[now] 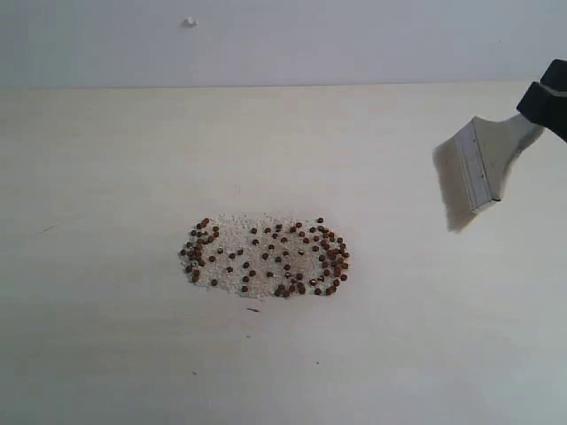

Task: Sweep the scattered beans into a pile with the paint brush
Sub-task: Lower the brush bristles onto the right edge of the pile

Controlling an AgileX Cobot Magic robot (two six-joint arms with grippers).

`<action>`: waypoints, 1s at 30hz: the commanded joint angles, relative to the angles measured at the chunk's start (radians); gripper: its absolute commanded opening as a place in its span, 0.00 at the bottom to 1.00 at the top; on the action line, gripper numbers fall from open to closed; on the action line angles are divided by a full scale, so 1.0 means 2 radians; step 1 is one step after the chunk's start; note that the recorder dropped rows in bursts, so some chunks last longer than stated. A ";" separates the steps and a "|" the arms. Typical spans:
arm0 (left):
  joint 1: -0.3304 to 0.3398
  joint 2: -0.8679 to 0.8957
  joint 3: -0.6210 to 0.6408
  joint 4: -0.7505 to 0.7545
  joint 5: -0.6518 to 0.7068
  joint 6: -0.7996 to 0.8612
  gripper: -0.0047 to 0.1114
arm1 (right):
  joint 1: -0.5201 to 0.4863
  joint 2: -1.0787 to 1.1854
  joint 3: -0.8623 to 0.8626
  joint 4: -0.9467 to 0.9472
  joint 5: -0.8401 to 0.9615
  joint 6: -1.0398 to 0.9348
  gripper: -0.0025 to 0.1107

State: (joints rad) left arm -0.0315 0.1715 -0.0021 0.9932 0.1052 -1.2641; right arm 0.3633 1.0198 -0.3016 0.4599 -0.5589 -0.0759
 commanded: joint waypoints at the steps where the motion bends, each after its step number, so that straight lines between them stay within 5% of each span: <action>1: 0.001 -0.004 0.001 -0.006 0.003 0.001 0.04 | -0.002 0.038 -0.003 -0.019 -0.044 -0.015 0.02; 17: 0.001 -0.004 0.001 -0.006 0.003 0.002 0.04 | 0.011 0.167 -0.030 0.020 -0.151 -0.083 0.02; 26: 0.001 -0.004 0.001 -0.006 0.003 0.002 0.04 | 0.026 0.213 -0.084 0.032 -0.044 -0.041 0.02; 30: 0.001 -0.004 0.001 -0.006 0.003 0.003 0.04 | 0.067 0.239 -0.131 0.110 -0.031 -0.168 0.02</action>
State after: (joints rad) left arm -0.0315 0.1715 -0.0021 0.9932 0.1052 -1.2641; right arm 0.4651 1.4746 -0.5194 0.5956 -0.6429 -0.2733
